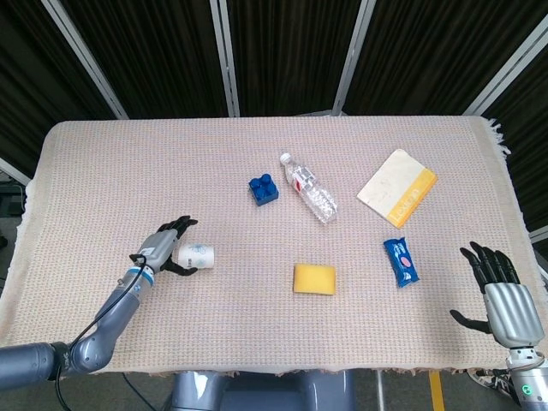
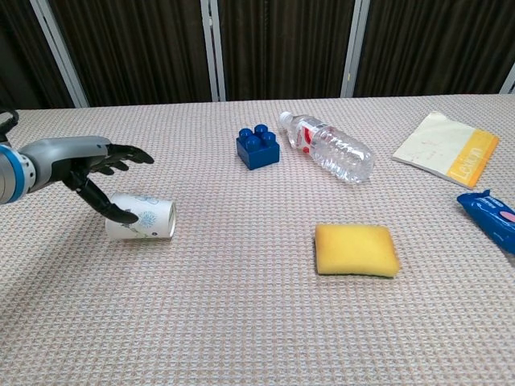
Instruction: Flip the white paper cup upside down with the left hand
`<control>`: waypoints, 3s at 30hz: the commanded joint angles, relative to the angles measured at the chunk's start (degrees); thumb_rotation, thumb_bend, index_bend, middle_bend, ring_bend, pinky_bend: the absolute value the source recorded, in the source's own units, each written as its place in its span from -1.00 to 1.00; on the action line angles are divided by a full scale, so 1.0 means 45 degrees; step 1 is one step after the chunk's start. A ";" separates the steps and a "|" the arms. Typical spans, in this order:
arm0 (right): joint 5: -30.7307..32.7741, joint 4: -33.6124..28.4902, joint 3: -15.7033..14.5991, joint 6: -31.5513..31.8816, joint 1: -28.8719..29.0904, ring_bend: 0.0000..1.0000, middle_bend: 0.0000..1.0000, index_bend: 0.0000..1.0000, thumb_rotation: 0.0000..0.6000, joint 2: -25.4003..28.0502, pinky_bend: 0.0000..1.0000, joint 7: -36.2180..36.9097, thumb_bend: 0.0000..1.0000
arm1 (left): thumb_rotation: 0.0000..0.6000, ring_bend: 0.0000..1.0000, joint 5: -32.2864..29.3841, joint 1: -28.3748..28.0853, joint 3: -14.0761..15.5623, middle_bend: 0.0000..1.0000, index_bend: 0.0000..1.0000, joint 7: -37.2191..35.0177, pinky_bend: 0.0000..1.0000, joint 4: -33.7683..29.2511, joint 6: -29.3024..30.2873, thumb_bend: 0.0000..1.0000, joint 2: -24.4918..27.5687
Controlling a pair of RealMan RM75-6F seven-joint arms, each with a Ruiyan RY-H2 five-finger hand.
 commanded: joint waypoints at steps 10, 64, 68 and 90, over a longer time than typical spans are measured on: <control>0.0067 0.0061 0.0095 0.0140 -0.0043 -1.00 -1.00 -0.87 1.00 0.0164 -1.00 0.0452 -0.91 | 1.00 -1.00 -0.4674 -0.3277 0.0273 -1.00 -0.58 0.6092 -1.00 -0.1543 0.2151 -0.72 -0.0403; 0.0005 0.0067 0.0082 0.0264 -0.0087 -1.00 -1.00 -0.87 1.00 0.0103 -1.00 0.0425 -0.90 | 1.00 -1.00 0.2958 -0.0121 0.0255 -1.00 -0.01 0.0639 -1.00 0.0889 0.6101 -0.54 -0.4000; -0.0003 0.0074 0.0087 0.0284 -0.0087 -1.00 -1.00 -0.87 1.00 0.0063 -1.00 0.0282 -0.90 | 1.00 -1.00 0.3262 0.0646 0.0243 -1.00 -0.01 -0.1295 -1.00 0.1252 0.5613 -0.54 -0.4352; -0.0052 0.0080 0.0078 0.0288 -0.0080 -1.00 -1.00 -0.87 1.00 0.0037 -1.00 0.0288 -0.90 | 1.00 -1.00 0.4899 0.2578 0.0685 -1.00 -0.02 -0.4993 -1.00 0.2545 0.3233 -0.54 -0.3949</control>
